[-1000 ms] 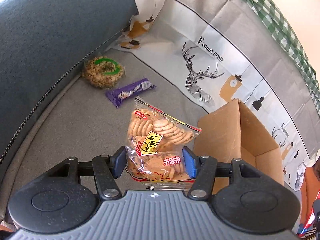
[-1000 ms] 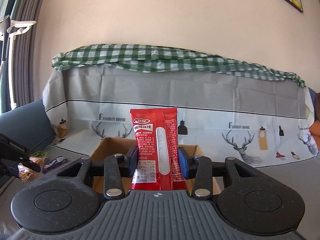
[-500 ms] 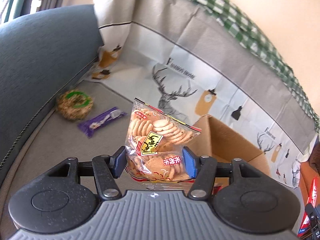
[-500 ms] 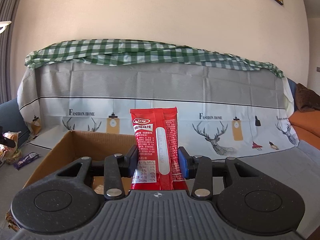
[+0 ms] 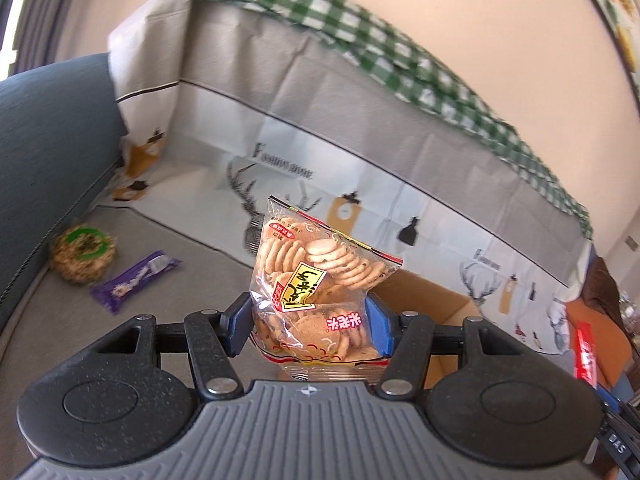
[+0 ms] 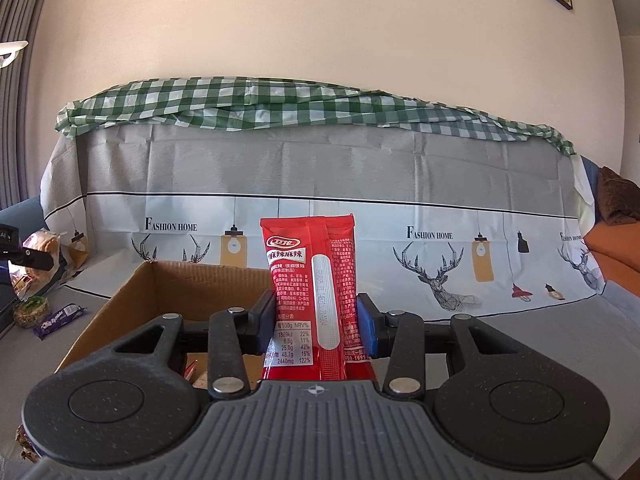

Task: Organize snacks
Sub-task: 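Lift the red biscuit pack with the right gripper while the left lifts the cracker bag toward the box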

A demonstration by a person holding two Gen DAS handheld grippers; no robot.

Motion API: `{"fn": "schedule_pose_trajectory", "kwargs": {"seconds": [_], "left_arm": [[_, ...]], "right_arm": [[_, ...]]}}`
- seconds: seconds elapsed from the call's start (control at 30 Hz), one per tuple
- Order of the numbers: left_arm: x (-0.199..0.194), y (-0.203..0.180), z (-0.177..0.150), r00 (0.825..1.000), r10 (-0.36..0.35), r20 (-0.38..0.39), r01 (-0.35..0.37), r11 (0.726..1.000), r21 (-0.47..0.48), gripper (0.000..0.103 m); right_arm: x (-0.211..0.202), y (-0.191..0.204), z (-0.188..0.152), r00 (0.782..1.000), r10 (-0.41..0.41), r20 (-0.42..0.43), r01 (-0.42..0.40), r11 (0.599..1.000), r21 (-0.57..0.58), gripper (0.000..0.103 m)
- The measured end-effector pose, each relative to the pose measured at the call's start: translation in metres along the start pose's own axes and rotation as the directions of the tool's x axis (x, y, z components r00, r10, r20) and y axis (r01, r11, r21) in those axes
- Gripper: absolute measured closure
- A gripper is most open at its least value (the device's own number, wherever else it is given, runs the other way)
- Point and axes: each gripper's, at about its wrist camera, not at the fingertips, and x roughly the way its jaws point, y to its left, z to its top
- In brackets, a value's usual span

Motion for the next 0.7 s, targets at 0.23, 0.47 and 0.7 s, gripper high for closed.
{"fn": "schedule_pose_trajectory", "kwargs": {"seconds": [0.23, 0.47, 0.7], "left_arm": [[-0.003, -0.014, -0.003, 0.997, -0.076, 0.019, 0.076, 0.996, 0.041, 0.039], [-0.004, -0.022, -0.006, 0.992, -0.127, 0.023, 0.125, 0.99, 0.066, 0.039], [-0.003, -0.027, -0.008, 0.988, -0.151, 0.022, 0.149, 0.986, 0.072, 0.039]], "right_arm": [[0.0, 0.001, 0.001, 1.0, 0.002, -0.001, -0.002, 1.0, -0.002, 0.06], [0.001, 0.0, 0.0, 1.0, -0.002, -0.003, 0.002, 1.0, 0.001, 0.059], [0.001, 0.0, 0.0, 1.0, -0.001, -0.002, 0.001, 1.0, -0.002, 0.059]]}}
